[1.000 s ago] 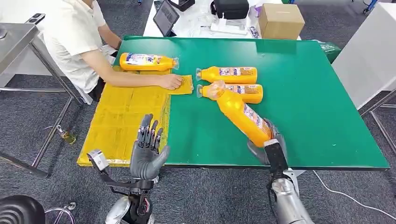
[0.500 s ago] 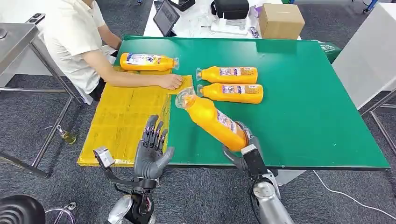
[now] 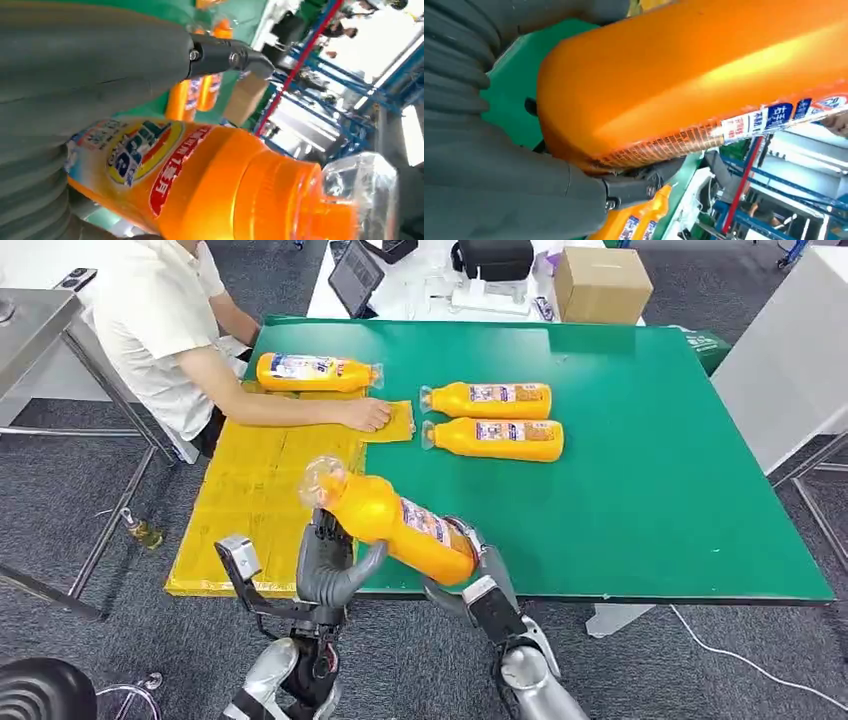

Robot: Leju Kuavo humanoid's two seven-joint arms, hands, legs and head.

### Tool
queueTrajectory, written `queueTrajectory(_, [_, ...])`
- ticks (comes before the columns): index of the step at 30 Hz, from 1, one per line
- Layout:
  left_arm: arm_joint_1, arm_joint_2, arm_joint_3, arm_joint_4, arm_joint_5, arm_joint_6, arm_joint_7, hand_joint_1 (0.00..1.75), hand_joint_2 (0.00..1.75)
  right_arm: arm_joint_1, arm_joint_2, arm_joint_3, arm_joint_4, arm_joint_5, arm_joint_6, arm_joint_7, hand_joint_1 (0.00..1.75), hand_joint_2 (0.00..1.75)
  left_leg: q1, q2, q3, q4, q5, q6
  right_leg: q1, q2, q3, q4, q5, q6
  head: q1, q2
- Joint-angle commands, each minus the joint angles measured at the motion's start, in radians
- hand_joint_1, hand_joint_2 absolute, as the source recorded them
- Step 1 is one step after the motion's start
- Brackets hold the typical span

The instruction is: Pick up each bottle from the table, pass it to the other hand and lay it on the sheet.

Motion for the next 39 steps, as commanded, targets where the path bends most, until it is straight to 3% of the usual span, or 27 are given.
queueTrajectory(1, [-0.058,0.005,-0.041,0.062,0.015,-0.016,0.021,0.00,1.75,-0.020,-0.022,0.140,-0.012,-0.030,0.006,-0.002,1.75,1.75,0.000,0.000,0.003,0.000,-0.001,0.001,0.001,-0.001,0.004,-0.001,-0.001,-0.003,0.000,0.000])
queueTrajectory(10, [-0.073,0.002,-0.058,0.081,0.051,-0.079,0.038,0.00,1.75,-0.038,-0.011,0.188,0.014,-0.037,0.029,-0.002,1.75,1.75,0.000,0.001,0.006,0.000,-0.002,0.001,0.002,0.000,0.006,-0.001,-0.002,-0.003,0.000,0.000])
queueTrajectory(15, [-0.063,0.037,-0.078,0.054,0.148,-0.296,0.080,0.00,1.75,-0.051,-0.013,0.194,0.034,-0.072,0.061,-0.002,1.75,1.75,0.000,0.002,0.007,-0.001,-0.002,0.001,0.002,0.000,0.007,-0.002,-0.002,-0.004,0.000,0.000])
queueTrajectory(17, [-0.062,0.035,-0.078,0.055,0.155,-0.322,0.080,0.87,1.75,-0.056,-0.015,0.199,0.036,-0.076,0.077,-0.002,1.75,1.75,0.000,0.002,0.007,-0.001,-0.002,0.001,0.002,0.001,0.006,-0.001,-0.001,-0.004,0.000,0.000])
queueTrajectory(21, [-0.062,0.035,-0.078,0.055,0.155,-0.322,0.080,0.87,1.75,-0.056,-0.015,0.199,0.036,-0.076,0.077,-0.002,1.75,1.75,0.000,0.000,0.004,-0.001,-0.001,0.001,0.001,-0.001,0.003,-0.001,-0.001,-0.002,0.000,0.000])
queueTrajectory(22, [-0.062,0.035,-0.078,0.055,0.155,-0.322,0.080,1.45,1.75,-0.056,-0.015,0.199,0.036,-0.076,0.077,-0.002,1.75,1.75,0.000,0.001,0.006,0.000,-0.002,0.001,0.002,-0.001,0.006,-0.001,-0.002,-0.003,0.000,0.000])
queueTrajectory(23, [-0.062,0.033,-0.077,0.058,0.151,-0.330,0.075,1.64,1.75,-0.055,-0.014,0.202,0.043,-0.077,0.090,-0.002,1.64,1.75,0.000,0.001,0.003,0.000,-0.001,0.001,0.001,0.000,0.003,-0.001,-0.001,-0.002,0.000,0.000])
queueTrajectory(24, [-0.060,0.030,-0.073,0.058,0.154,-0.336,0.074,1.75,1.75,-0.054,-0.013,0.200,0.049,-0.081,0.099,-0.002,1.31,1.75,0.000,0.001,0.005,-0.001,-0.002,0.001,0.001,-0.001,0.005,-0.001,-0.001,-0.003,0.000,0.000])
queueTrajectory(25, [-0.058,0.031,-0.069,0.055,0.155,-0.349,0.071,1.75,1.75,-0.054,-0.012,0.199,0.060,-0.080,0.109,-0.002,0.40,1.75,0.000,0.001,0.007,-0.001,-0.003,0.002,0.002,-0.001,0.007,-0.001,-0.002,-0.004,0.000,0.000])
queueTrajectory(26, [-0.055,0.031,-0.066,0.053,0.153,-0.355,0.070,1.75,1.75,-0.054,-0.011,0.196,0.069,-0.080,0.114,-0.002,0.00,1.75,0.000,0.001,0.004,0.000,-0.002,0.001,0.001,-0.001,0.005,-0.001,-0.001,-0.002,0.000,0.000])
queueTrajectory(29, [-0.047,0.043,-0.061,0.036,0.096,-0.376,0.054,1.75,1.75,-0.047,-0.007,0.175,0.091,-0.075,0.148,-0.002,0.00,1.75,0.000,0.001,0.007,-0.001,-0.002,0.002,0.002,-0.001,0.007,-0.002,-0.002,-0.003,0.000,0.000])
queueTrajectory(30, [-0.046,0.053,-0.069,0.027,0.067,-0.378,0.050,1.75,1.75,-0.039,-0.007,0.166,0.088,-0.075,0.151,-0.002,0.00,0.00,0.000,0.001,0.005,-0.001,-0.001,0.001,0.001,0.000,0.005,-0.001,-0.001,-0.002,0.000,0.000])
queueTrajectory(39, [-0.018,0.070,-0.053,-0.022,0.005,-0.425,0.011,1.75,1.75,-0.014,-0.009,0.111,0.074,-0.083,0.163,0.000,0.00,0.00,0.000,0.000,0.006,-0.001,-0.002,0.001,0.001,-0.001,0.006,-0.001,-0.002,-0.003,0.000,0.000])
